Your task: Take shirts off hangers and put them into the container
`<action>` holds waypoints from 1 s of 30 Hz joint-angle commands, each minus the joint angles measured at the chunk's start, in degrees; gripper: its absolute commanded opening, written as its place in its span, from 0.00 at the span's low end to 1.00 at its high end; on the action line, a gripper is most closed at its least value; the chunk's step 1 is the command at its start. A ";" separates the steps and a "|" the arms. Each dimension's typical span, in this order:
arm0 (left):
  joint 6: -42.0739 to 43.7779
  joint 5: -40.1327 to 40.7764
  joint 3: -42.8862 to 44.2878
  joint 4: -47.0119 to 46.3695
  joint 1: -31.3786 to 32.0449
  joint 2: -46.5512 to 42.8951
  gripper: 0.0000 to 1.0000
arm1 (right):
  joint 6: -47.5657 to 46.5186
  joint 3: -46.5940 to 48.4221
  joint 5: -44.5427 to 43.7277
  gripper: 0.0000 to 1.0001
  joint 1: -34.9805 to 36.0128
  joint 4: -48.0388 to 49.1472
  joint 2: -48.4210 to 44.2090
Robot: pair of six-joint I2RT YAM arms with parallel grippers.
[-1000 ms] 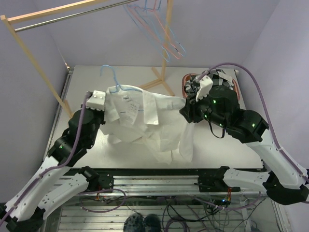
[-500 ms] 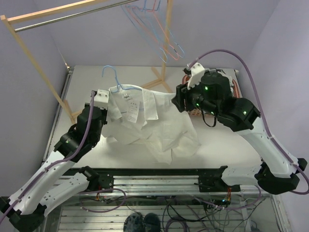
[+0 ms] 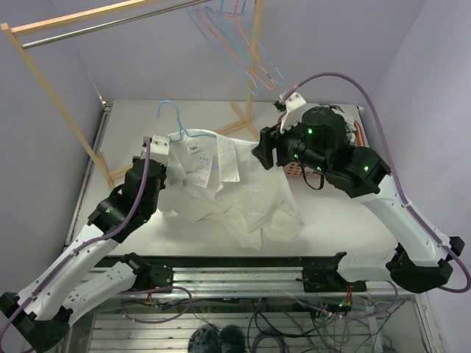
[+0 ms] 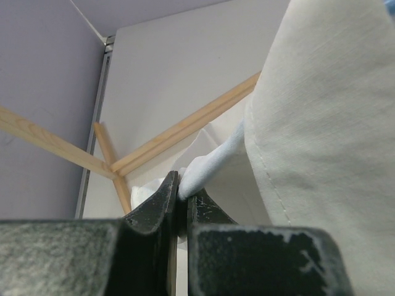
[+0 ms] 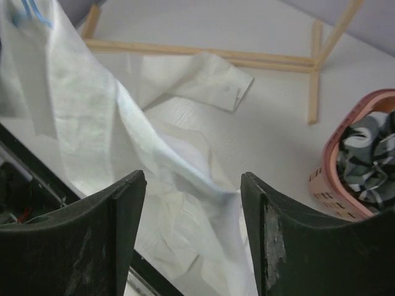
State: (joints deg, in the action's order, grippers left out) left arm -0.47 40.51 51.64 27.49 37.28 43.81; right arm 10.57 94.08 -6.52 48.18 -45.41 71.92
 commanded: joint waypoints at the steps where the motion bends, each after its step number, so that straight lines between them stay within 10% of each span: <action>1: -1.73 1.17 2.29 -0.30 -0.34 0.37 0.07 | -0.53 6.72 -7.69 0.66 0.19 0.09 -1.10; 6: -1.63 1.57 1.87 -0.91 -0.41 -0.65 0.07 | 0.19 6.23 -10.64 0.64 0.16 0.15 -3.32; 17: -1.99 0.58 2.18 -0.56 -1.59 0.39 0.07 | 3.19 -16.37 23.93 0.56 1.55 18.61 -3.81; 30: -2.07 -0.41 1.82 -0.84 -2.04 -0.12 0.07 | 3.86 -26.09 9.52 0.57 12.42 31.14 -1.44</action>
State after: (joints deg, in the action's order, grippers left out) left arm -1.32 40.45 51.70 28.75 35.68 44.58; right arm 13.32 70.67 9.54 58.41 -20.67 70.13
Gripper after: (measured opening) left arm 0.116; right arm 0.572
